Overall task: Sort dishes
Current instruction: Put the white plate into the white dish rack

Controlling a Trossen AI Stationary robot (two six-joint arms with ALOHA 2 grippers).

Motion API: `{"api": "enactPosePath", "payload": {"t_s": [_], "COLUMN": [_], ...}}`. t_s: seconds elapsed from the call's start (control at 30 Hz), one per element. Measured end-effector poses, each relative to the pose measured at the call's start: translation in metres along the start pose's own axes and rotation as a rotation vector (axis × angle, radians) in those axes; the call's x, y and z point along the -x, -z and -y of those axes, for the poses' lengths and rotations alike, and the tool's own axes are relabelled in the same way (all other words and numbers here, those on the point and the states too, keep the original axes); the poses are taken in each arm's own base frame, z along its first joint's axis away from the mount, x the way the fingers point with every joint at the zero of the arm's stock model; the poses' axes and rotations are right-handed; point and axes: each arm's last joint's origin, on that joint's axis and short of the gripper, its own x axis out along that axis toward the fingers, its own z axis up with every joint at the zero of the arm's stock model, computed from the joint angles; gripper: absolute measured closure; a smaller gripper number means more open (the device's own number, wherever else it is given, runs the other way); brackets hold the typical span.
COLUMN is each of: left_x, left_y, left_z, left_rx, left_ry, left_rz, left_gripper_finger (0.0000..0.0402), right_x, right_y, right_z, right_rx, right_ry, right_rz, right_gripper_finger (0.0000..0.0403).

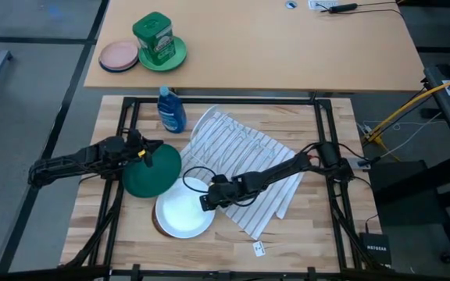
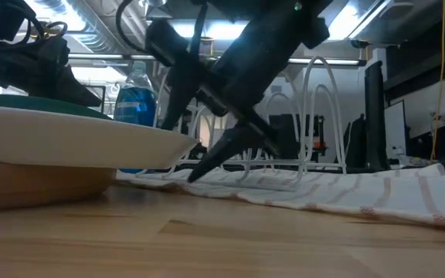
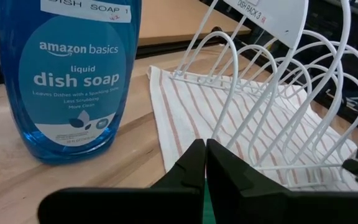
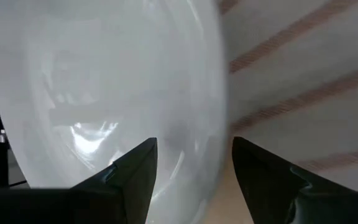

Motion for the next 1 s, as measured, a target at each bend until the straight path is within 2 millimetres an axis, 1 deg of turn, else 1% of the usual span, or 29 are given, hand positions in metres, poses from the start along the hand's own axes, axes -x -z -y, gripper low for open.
{"api": "enactPosePath", "payload": {"t_s": [0.1,0.2,0.43,0.63,0.7,1.0], "left_x": [0.000,0.000,0.000,0.000,0.000,0.000], "left_y": [0.000,0.000,0.000,0.000,0.000,-0.002], "left_z": [0.000,0.000,0.000,0.000,0.000,0.001], "left_rx": [-0.001,-0.008,-0.009,-0.009,-0.009,0.001], "left_ry": [0.000,0.000,0.002,0.001,0.001,0.023], "left_rz": [0.000,0.000,0.000,0.000,0.000,0.020], "left_gripper_finger": [0.0396,0.0396,0.0396,0.0396,0.0396,0.0396], "right_x": [-0.001,-0.003,-0.005,-0.004,-0.005,-0.005], "right_y": [0.000,-0.001,-0.002,-0.003,-0.004,-0.004], "right_z": [0.001,0.001,0.000,-0.007,-0.008,-0.010], "right_rx": [-0.001,-0.002,-0.002,0.009,0.016,0.056], "right_ry": [0.005,-0.003,-0.021,-0.079,-0.094,-0.122], "right_rz": [0.005,0.011,0.036,0.052,0.062,0.076], "right_gripper_finger": [0.0196,0.0218,0.0308,0.0380,0.0387,0.0386]}}
